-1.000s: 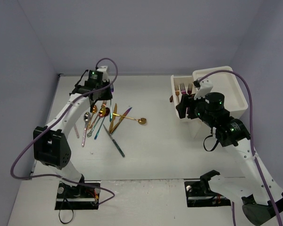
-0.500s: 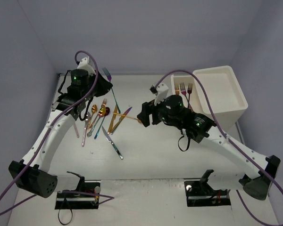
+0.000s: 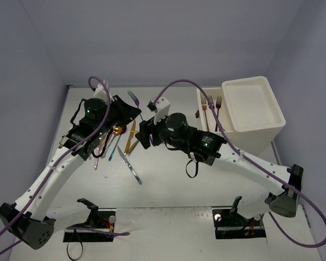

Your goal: Sort the eating utensils into containers

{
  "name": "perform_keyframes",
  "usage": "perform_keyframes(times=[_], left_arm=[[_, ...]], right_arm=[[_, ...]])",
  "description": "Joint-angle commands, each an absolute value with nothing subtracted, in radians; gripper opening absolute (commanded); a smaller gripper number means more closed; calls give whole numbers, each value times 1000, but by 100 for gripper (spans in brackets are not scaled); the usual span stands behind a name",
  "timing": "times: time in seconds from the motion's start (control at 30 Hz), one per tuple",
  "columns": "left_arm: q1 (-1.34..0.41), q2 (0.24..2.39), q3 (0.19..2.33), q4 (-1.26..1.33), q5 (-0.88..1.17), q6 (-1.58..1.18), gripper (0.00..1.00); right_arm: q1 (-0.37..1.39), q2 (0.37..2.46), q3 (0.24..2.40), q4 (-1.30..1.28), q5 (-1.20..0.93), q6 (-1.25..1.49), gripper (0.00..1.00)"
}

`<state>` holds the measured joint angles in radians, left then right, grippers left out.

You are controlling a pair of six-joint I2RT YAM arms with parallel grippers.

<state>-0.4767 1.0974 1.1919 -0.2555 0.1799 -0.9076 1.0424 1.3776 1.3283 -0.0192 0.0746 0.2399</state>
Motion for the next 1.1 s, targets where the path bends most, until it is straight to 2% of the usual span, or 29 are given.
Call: perform_keyframes(times=[0.0,0.23,0.37,0.43,0.57,0.6,0.67,0.7,0.77,0.87,1.0,1.07], left_arm=[[-508,1053,1197,-153,166,-957,0],[-519,1025,1182,-155,168,-954,0],[-523,1025,1173,-170,166,-936,0],[-523,1023,1157,-179,160,-915,0],[-523,1017,1135,-221,118,-867,2],[-523,1014,1135,-230,108,-847,8],[-523,1007,1132,-256,73,-814,39],[-523,1002,1132,-267,60,-789,51],[-523,989,1138,-305,26,-754,64],[-523,965,1166,-370,-38,-681,70],[-522,916,1188,-473,-144,-537,71],[-522,893,1183,-536,-212,-477,71]], right_arm=[[1053,1408,1390,64,148,224,58],[1057,1436,1392,63,184,222,44],[1060,1426,1387,63,202,225,22],[1060,1412,1379,63,205,232,7],[1062,1382,1348,61,232,238,0],[1062,1373,1343,59,245,239,0],[1060,1360,1325,53,265,240,0],[1060,1350,1319,47,284,241,0],[1060,1338,1309,32,318,238,0],[1053,1316,1307,2,397,224,0],[1002,1280,1322,-117,497,198,0],[939,1254,1318,-156,482,200,0]])
